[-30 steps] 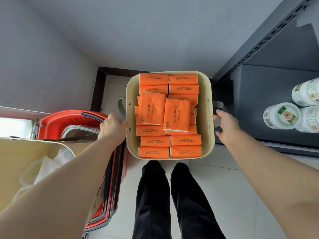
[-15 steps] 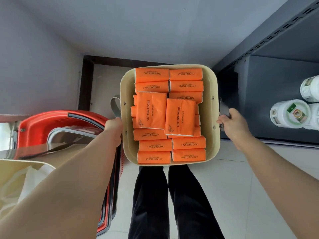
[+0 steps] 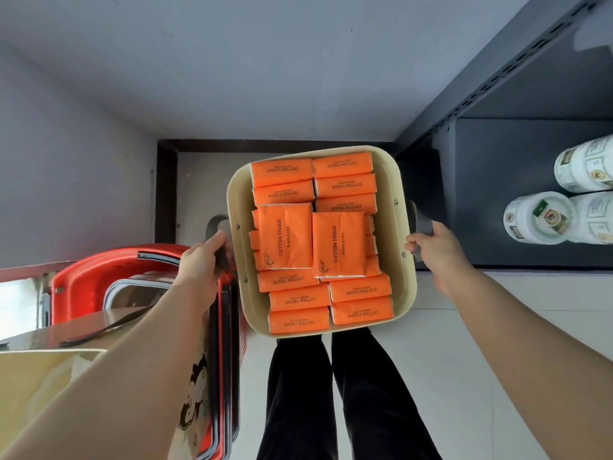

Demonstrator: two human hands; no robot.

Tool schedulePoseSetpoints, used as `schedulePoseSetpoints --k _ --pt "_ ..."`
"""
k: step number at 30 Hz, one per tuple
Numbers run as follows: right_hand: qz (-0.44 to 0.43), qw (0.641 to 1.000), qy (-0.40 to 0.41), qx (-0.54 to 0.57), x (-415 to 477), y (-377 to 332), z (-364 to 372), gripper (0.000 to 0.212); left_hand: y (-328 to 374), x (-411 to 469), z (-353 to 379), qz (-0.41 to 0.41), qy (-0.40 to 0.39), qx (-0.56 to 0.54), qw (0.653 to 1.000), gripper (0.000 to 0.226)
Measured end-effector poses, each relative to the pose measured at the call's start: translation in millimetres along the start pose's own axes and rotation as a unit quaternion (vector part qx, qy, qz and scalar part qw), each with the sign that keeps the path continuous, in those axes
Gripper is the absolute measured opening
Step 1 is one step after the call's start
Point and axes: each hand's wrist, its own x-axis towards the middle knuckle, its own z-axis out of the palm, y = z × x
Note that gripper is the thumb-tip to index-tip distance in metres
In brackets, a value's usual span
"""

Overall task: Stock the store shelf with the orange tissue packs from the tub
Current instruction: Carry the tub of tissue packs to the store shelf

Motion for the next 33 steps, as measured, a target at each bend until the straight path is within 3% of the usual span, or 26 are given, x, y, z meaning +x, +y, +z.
schedulePoseSetpoints --k 6,10,14,16,22,23,25,30,33 --pt "-0.054 0.996 -0.063 0.022 -16.9 -6.8 -7.7 0.029 2.2 -27.3 10.5 0.045 0.013 0.125 0.991 0.021" --pt "-0.071 0.994 -0.086 0.016 -37.6 -2.7 -21.5 0.037 1.5 -62.2 16.6 0.086 0.055 0.119 0.988 0.025" --pt "-0.073 0.991 -0.113 -0.014 -63.6 6.4 -39.7 0.027 1.1 -99.8 7.3 0.087 0.054 0.137 0.985 0.034" --pt "-0.086 0.989 -0.114 -0.023 -77.2 16.2 -48.2 0.041 -2.1 -118.0 3.6 0.096 0.059 0.167 0.98 0.037" --pt "-0.127 0.988 -0.062 -0.056 -128.6 60.5 -75.5 0.046 -18.3 -165.0 1.6 0.139 0.036 0.245 0.959 0.03" --pt "-0.134 0.988 -0.049 -0.055 -139.7 71.6 -80.3 0.04 -23.6 -172.2 2.3 0.149 0.029 0.254 0.955 0.029" --pt "-0.139 0.989 -0.023 -0.048 -161.7 98.6 -90.0 0.003 -35.1 -190.0 5.4 0.168 0.003 0.273 0.947 0.025" --pt "-0.11 0.992 0.047 0.027 -212.9 176.6 -119.2 0.028 -75.4 -234.7 16.6 0.195 -0.069 0.332 0.92 0.026" --pt "-0.09 0.989 0.085 0.086 -246.5 224.2 -143.5 0.026 -102.7 -259.6 35.1 0.195 -0.11 0.375 0.9 0.033"
